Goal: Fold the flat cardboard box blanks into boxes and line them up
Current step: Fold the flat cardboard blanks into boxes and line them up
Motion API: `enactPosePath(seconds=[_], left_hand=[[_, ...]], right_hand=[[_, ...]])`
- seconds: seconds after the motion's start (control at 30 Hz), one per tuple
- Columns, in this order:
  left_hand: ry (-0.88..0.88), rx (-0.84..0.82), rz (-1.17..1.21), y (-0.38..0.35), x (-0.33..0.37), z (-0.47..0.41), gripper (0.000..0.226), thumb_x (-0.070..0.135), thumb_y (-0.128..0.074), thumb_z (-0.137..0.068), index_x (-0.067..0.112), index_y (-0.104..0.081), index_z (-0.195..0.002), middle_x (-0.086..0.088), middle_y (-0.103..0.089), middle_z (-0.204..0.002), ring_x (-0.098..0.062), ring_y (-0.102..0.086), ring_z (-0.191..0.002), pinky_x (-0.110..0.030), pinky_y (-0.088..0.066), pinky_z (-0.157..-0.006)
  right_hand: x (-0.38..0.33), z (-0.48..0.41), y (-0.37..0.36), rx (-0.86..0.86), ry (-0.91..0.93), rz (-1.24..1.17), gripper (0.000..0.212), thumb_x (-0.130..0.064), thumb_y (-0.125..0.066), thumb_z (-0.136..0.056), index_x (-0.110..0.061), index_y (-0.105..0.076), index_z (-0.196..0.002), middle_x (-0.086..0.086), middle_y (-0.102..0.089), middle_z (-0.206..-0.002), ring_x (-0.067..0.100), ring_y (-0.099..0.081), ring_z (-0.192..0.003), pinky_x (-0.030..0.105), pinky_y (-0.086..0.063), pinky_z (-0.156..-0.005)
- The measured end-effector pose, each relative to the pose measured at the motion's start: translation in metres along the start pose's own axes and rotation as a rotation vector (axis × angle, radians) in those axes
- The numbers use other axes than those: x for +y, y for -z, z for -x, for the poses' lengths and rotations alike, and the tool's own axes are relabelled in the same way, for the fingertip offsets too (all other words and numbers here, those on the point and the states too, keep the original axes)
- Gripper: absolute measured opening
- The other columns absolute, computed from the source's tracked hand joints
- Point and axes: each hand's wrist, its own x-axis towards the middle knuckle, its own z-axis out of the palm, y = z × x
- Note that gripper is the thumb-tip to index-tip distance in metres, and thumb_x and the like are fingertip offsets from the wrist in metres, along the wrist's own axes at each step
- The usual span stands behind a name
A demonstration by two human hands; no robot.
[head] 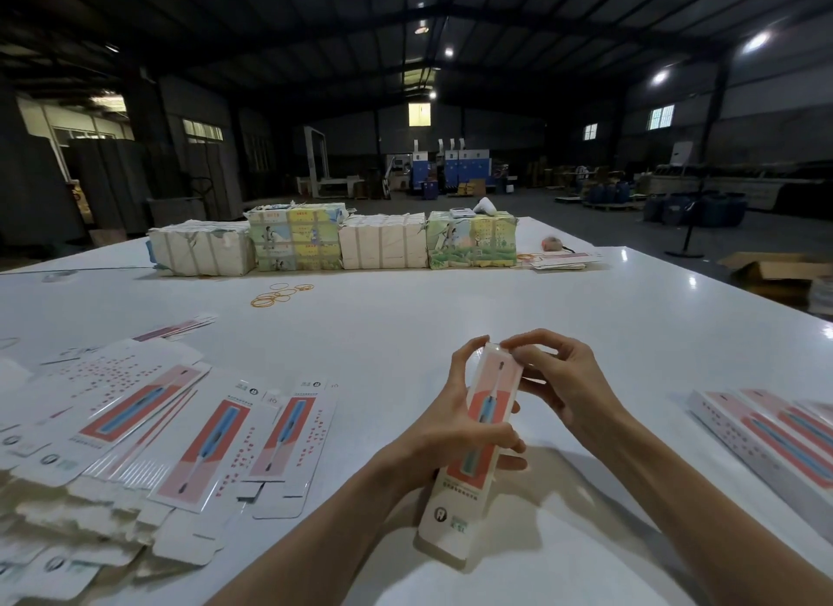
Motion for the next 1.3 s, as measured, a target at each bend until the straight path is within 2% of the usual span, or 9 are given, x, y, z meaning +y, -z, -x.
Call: enactPosePath(seconds=[0.23, 0.37, 0.6, 0.83, 0.93, 1.0, 1.1, 1.2, 1.3], left_hand=[[0.030, 0.015, 0.043, 0.003, 0.001, 0.000, 0.109, 0.026, -0.093, -0.077, 0.065, -0.020, -0.147, 0.003, -0.059, -0.126, -0.013, -0.069, -0.117, -0.037, -0.065, -0.081], [0.039, 0.048, 0.073, 0.005, 0.004, 0.001, 0.106, 0.021, -0.092, -0.078, 0.068, -0.022, -0.142, 0.009, -0.065, -0.116, -0.010, -0.071, -0.112, -0.034, -0.065, -0.078], [0.087, 0.053, 0.130, 0.006, 0.005, 0.006, 0.099, 0.015, -0.091, -0.077, 0.064, -0.027, -0.136, -0.008, -0.064, -0.117, -0.027, -0.077, -0.096, -0.041, -0.066, -0.076], [0.099, 0.017, 0.164, 0.006, 0.002, 0.007, 0.094, 0.014, -0.089, -0.076, 0.059, -0.032, -0.136, -0.014, -0.061, -0.121, -0.025, -0.078, -0.090, -0.035, -0.064, -0.071], [0.104, 0.061, 0.169, 0.005, 0.002, 0.005, 0.095, 0.016, -0.092, -0.073, 0.061, -0.034, -0.133, -0.013, -0.063, -0.120, -0.028, -0.079, -0.091, -0.038, -0.065, -0.073], [0.113, 0.143, 0.188, 0.004, 0.001, 0.006, 0.095, 0.021, -0.093, -0.073, 0.064, -0.032, -0.132, -0.011, -0.064, -0.120, -0.029, -0.079, -0.094, -0.040, -0.066, -0.076], [0.104, 0.254, 0.329, 0.001, 0.002, 0.008, 0.092, 0.020, -0.089, -0.082, 0.063, -0.028, -0.135, -0.012, -0.062, -0.126, -0.029, -0.078, -0.098, -0.040, -0.065, -0.078], [0.067, 0.310, 0.577, -0.006, 0.011, 0.006, 0.090, 0.004, -0.075, -0.087, 0.046, -0.025, -0.149, -0.022, -0.058, -0.130, -0.036, -0.074, -0.102, -0.048, -0.062, -0.081], [0.072, 0.277, 0.734, -0.008, 0.023, 0.007, 0.077, 0.020, -0.071, -0.098, 0.042, -0.024, -0.155, -0.021, -0.055, -0.138, -0.037, -0.068, -0.117, -0.051, -0.060, -0.092]], right_hand=[[-0.002, 0.003, 0.001, -0.096, 0.021, 0.023, 0.018, -0.008, -0.060, -0.103, -0.004, -0.075, -0.111, 0.012, -0.077, -0.106, 0.032, -0.076, -0.102, 0.040, -0.064, -0.083], [0.001, 0.008, -0.009, -0.090, 0.072, 0.085, 0.026, -0.024, -0.070, -0.096, -0.012, -0.071, -0.119, 0.003, -0.078, -0.109, 0.026, -0.076, -0.103, 0.038, -0.064, -0.084], [0.012, 0.010, -0.012, -0.071, 0.272, 0.330, 0.014, -0.026, -0.069, -0.096, -0.017, -0.076, -0.104, -0.008, -0.079, -0.095, 0.018, -0.078, -0.091, 0.023, -0.062, -0.073], [0.019, 0.011, -0.011, -0.099, 0.273, 0.301, 0.016, -0.020, -0.067, -0.101, -0.027, -0.080, -0.095, 0.003, -0.079, -0.091, 0.022, -0.078, -0.086, 0.024, -0.061, -0.073], [0.024, 0.011, -0.015, -0.102, 0.288, 0.330, 0.014, -0.023, -0.064, -0.102, -0.025, -0.077, -0.108, 0.001, -0.078, -0.096, 0.023, -0.078, -0.089, 0.033, -0.065, -0.075], [0.025, 0.013, -0.021, -0.111, 0.262, 0.389, 0.030, -0.032, -0.060, -0.101, -0.025, -0.066, -0.129, -0.005, -0.075, -0.110, 0.018, -0.076, -0.098, 0.034, -0.065, -0.079], [0.025, 0.020, -0.027, -0.126, 0.247, 0.481, 0.039, -0.041, -0.053, -0.101, -0.036, -0.055, -0.140, -0.013, -0.063, -0.128, 0.009, -0.070, -0.111, 0.029, -0.063, -0.084], [0.019, 0.023, -0.028, -0.158, 0.288, 0.667, 0.026, -0.044, -0.047, -0.109, -0.040, -0.067, -0.125, -0.019, -0.059, -0.120, 0.003, -0.066, -0.109, 0.031, -0.060, -0.090], [0.008, 0.028, -0.032, -0.271, 0.196, 0.821, 0.037, -0.067, -0.042, -0.103, -0.050, -0.061, -0.130, -0.021, -0.051, -0.130, -0.002, -0.062, -0.110, 0.024, -0.055, -0.093]])
